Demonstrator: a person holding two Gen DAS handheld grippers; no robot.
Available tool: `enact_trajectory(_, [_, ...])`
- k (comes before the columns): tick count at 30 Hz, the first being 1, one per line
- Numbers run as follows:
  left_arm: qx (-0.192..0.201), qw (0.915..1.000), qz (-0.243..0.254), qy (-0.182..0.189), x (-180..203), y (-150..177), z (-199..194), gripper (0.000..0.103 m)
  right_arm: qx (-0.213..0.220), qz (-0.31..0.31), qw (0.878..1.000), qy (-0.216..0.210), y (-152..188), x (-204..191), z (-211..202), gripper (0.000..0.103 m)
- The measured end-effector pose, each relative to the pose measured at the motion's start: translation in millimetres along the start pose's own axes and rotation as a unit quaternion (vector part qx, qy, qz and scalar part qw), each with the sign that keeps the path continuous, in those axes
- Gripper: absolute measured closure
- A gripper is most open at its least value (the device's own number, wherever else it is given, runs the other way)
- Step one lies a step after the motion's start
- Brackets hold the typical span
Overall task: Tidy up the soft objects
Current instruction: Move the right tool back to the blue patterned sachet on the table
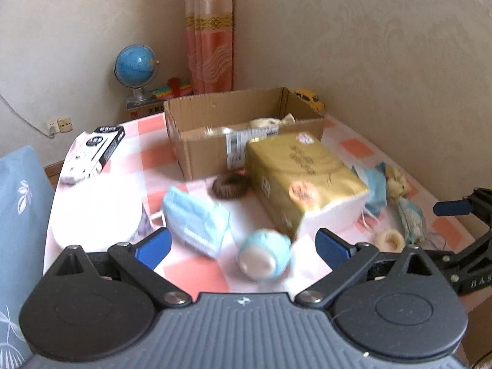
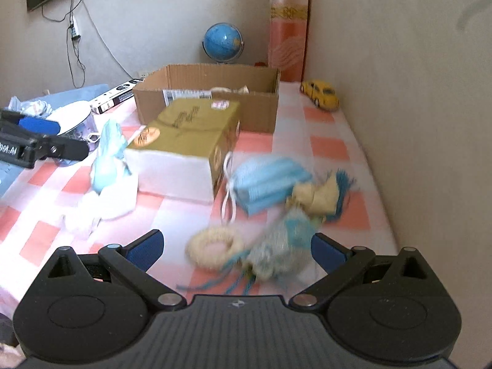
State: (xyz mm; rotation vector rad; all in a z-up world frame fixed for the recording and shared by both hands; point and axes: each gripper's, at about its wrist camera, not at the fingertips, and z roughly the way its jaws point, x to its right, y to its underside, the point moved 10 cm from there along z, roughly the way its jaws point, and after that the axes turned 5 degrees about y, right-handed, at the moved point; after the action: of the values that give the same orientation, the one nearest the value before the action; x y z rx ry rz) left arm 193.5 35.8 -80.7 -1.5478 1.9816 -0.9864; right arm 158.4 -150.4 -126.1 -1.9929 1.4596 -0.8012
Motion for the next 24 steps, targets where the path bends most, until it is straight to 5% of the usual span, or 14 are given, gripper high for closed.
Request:
enact_trajectory(7, [-0.004, 0.9996, 0.027, -0.002, 19.0, 26.6, -6.5, 0.003, -0.004, 0.001, 1.000, 0.016, 12.3, 12.0, 6.3, 0.000])
enact_trajectory(13, [-0.005, 0.9998, 0.011, 0.016, 30.7, 36.4, -8.5, 0.003, 0.007, -0.007, 1.000, 0.008, -11.6, 21.8, 23.3, 0.000])
enact_trajectory(24, [-0.008, 0.9996, 0.019, 0.019, 32.6, 45.4, -11.2, 0.003, -0.066, -0.023, 0.996, -0.058, 7.0, 3.9, 32.9, 0.000])
